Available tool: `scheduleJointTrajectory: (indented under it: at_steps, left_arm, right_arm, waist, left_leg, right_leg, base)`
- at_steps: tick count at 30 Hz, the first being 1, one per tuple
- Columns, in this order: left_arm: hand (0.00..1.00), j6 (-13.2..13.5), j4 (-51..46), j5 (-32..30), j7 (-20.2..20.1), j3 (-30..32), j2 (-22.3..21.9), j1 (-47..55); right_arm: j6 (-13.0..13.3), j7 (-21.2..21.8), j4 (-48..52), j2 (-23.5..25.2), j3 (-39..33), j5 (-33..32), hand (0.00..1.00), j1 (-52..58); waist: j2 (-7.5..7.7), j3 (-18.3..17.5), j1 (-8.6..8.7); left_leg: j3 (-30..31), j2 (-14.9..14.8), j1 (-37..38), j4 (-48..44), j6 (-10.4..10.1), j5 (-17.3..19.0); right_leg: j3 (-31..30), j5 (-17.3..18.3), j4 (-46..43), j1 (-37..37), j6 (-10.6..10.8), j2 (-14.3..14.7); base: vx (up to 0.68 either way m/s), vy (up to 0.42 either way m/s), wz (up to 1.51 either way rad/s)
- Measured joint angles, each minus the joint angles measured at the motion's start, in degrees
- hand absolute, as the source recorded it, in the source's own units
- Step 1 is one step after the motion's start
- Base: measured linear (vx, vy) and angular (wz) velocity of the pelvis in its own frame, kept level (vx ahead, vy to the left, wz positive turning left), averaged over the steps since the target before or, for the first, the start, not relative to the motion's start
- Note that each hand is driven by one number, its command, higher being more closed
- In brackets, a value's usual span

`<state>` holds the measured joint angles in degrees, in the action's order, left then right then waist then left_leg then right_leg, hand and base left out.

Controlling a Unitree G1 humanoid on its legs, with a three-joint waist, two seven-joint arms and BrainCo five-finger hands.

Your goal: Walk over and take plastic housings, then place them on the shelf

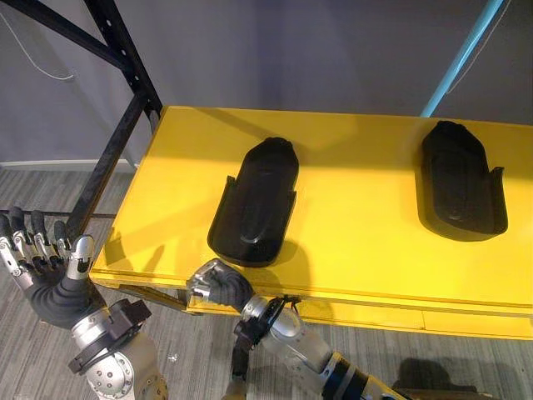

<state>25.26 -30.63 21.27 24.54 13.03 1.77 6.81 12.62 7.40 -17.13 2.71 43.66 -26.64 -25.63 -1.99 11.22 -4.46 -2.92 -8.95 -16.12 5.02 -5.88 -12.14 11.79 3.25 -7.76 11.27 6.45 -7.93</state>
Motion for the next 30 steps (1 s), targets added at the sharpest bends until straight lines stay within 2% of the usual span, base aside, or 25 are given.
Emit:
scheduleJointTrajectory:
  at_steps: [3, 9, 14, 25, 28, 30]
  left_arm:
    - [0.0, -0.01, 0.08, 0.01, -0.15, -0.07, -0.62, -0.56]
    - [0.0, -0.09, 0.36, 0.1, -0.19, 0.05, -1.23, 0.04]
    - [0.0, -0.24, 0.4, 1.13, -1.15, 0.13, -1.37, 0.74]
    - [0.0, -1.12, 2.76, 1.22, -2.46, -0.16, -1.99, 0.0]
    - [0.0, -1.22, 2.78, 1.2, -2.63, -1.55, -1.97, -0.14]
    - [0.0, -1.41, 3.1, 1.1, -3.43, -3.17, -1.73, -0.54]
  right_arm:
    - [-0.04, -1.5, -0.57, 0.06, -1.12, 1.67, 1.0, -2.08]
    - [-0.03, -5.2, -2.36, 0.4, -8.82, 3.94, 1.0, -4.8]
    - [0.14, -7.07, -4.03, 0.42, -12.26, 5.38, 1.0, -6.26]
    - [0.02, -7.65, -3.68, 0.69, -13.21, 5.44, 1.0, -5.8]
    - [-0.07, -6.24, 5.07, -0.79, -13.16, 5.15, 1.0, -0.86]
    - [0.18, -4.26, 16.7, -4.05, -14.36, 4.1, 1.0, 5.58]
  waist:
    - [-0.31, 0.26, 0.1]
    - [-0.6, 1.42, -0.15]
    - [-0.63, 1.7, -0.16]
    - [-0.74, 1.8, 0.35]
    - [-0.68, 1.77, 0.61]
    - [-0.56, 1.7, 1.41]
  left_leg:
    - [0.04, -0.07, 0.03, 0.01, -0.07, -0.05]
    - [0.48, -0.08, 0.28, 0.21, -0.19, -0.12]
    - [0.55, -0.08, 0.28, 0.21, -0.19, -0.13]
    - [1.58, -0.02, 0.68, 0.2, -0.29, -0.49]
    - [1.52, 0.01, 1.75, 0.22, -0.31, -0.45]
    - [1.15, -0.02, 3.03, 0.25, -0.46, -0.27]
  right_leg:
    - [0.02, 0.1, -0.04, -0.01, -0.11, 0.05]
    - [0.26, 0.45, -0.89, -0.12, -0.01, -0.01]
    - [0.32, 0.45, -1.02, -0.11, -0.01, -0.04]
    - [1.37, 0.72, -1.46, -0.95, 0.1, -0.07]
    - [1.42, 0.81, -1.39, -2.08, 0.15, -0.11]
    - [1.18, 0.83, -1.31, -3.21, 0.16, -0.1]
  base:
    - [0.0, 0.0, 0.0]
    - [-0.03, 0.007, 0.03]
    - [-0.01, 0.002, 0.0]
    - [-0.01, 0.004, 0.04]
    - [0.0, 0.001, 0.01]
    - [-0.01, 0.001, -0.05]
